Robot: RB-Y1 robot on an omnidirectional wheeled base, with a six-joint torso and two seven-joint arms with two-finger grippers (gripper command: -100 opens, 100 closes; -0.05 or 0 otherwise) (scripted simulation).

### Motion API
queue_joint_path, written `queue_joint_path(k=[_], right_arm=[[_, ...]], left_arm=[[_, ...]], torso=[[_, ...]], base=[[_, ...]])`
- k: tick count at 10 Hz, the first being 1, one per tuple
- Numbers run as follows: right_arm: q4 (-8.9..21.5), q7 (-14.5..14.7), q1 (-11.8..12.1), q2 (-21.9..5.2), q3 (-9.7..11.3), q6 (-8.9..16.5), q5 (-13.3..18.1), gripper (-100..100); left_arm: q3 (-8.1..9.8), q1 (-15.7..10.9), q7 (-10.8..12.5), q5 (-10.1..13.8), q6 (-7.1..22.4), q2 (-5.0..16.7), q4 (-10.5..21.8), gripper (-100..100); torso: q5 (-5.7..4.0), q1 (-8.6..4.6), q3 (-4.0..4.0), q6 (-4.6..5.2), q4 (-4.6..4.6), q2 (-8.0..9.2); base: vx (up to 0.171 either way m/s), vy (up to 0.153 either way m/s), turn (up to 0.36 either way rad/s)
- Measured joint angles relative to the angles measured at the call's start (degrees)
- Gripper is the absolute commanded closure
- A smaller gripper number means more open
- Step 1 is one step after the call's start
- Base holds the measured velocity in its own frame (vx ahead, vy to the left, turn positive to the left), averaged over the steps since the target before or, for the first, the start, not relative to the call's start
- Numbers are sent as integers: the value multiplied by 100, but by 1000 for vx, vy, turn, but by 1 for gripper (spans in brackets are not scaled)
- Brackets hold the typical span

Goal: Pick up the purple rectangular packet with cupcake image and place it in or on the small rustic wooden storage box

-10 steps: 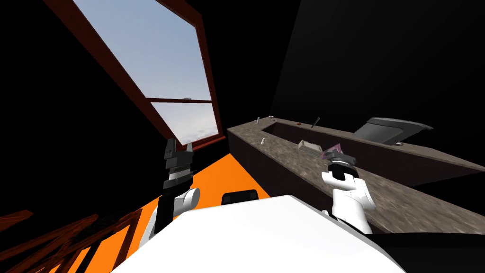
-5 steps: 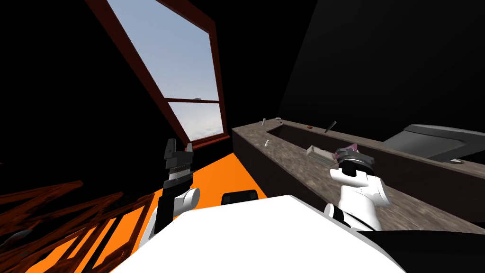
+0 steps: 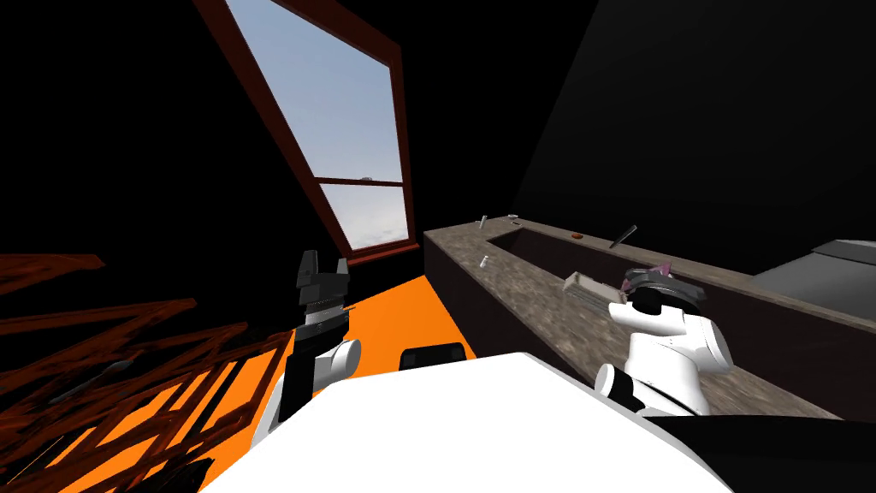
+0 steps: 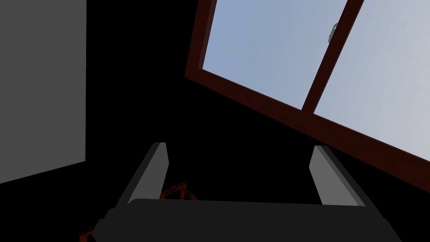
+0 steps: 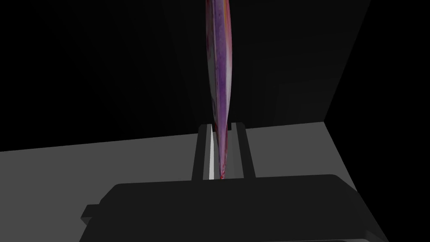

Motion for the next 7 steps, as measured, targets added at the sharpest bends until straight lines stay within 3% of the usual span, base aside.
queue_joint_path(k=[5, 6, 7], right_arm=[[400, 62, 4, -324, -31, 553, -77, 100], [462, 84, 16, -357, -15, 665, -96, 100], [469, 88, 16, -362, -12, 689, -99, -100]], left_arm=[[1, 1, 0, 0, 0, 0, 0, 0], [1, 1, 0, 0, 0, 0, 0, 0], [0, 2, 0, 0, 0, -1, 0, 0]], torso=[[-8, -12, -7, 2, -5, -9], [-7, -9, -9, 5, -6, -13], [-1, 27, -9, 10, -6, -12]], base=[[2, -187, 152], [3, -80, 40], [1, -18, 1]])
